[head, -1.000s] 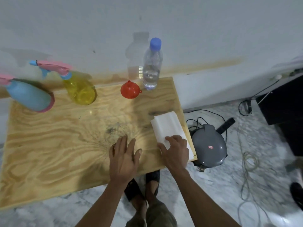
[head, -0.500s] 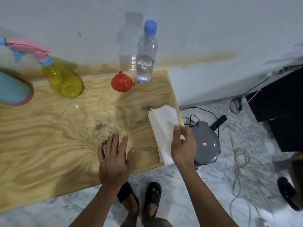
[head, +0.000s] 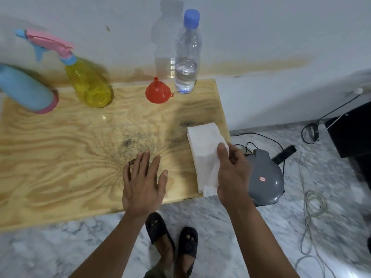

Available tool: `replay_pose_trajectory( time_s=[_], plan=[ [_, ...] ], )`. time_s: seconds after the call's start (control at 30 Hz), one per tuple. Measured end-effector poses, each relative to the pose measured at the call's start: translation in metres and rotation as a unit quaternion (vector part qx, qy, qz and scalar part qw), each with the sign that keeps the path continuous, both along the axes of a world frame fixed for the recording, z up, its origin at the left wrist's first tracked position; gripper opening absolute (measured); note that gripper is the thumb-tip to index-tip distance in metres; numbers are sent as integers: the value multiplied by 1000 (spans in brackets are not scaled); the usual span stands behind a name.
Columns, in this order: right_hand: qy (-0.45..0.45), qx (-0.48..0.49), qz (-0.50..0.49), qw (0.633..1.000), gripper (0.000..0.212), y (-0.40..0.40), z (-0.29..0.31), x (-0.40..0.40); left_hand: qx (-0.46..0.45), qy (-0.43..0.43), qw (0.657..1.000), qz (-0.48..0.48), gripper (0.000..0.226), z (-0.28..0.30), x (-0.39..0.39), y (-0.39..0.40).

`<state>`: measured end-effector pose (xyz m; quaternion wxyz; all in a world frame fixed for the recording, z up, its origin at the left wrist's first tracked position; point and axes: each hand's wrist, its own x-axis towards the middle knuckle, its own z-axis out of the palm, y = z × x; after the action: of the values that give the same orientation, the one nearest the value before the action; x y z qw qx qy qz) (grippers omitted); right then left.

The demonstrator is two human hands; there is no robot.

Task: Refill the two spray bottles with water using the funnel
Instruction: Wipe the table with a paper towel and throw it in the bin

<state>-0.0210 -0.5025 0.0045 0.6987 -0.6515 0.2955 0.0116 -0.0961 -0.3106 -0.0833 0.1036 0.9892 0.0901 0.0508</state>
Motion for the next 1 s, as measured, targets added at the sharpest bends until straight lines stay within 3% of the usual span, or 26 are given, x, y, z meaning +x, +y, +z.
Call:
replay_pose_trajectory(
  time_s=[0.13, 0.23, 0.33, 0.47, 0.63, 0.87, 1.0],
  plan=[
    [-26, -41, 45, 998, 7, -2, -2, -6, 0, 0, 1000, 3, 53, -1, 0, 0],
    [-75, -148, 119, 979, 32, 3, 1, -10, 1, 5, 1000, 1, 53, -2, 0, 0],
    [-121, -247, 164, 947, 40, 15, 2, -11, -3, 1, 1000, -2, 52, -1, 0, 2],
    [-159, -312, 193, 917, 41, 47, -4, -10, -106, -13, 994, -11, 51, 3, -2, 11],
    [-157, -340, 244, 895, 39, 107, -22, -10, -183, -50, 980, 60, 48, 19, -33, 71],
    [-198, -342, 314, 863, 41, 196, -48, -17, -138, -115, 981, 80, 40, 38, -76, 198],
    [-150, -386, 351, 840, 48, 231, -57, -19, -121, -100, 982, 106, 44, 32, -86, 248]
  ],
)
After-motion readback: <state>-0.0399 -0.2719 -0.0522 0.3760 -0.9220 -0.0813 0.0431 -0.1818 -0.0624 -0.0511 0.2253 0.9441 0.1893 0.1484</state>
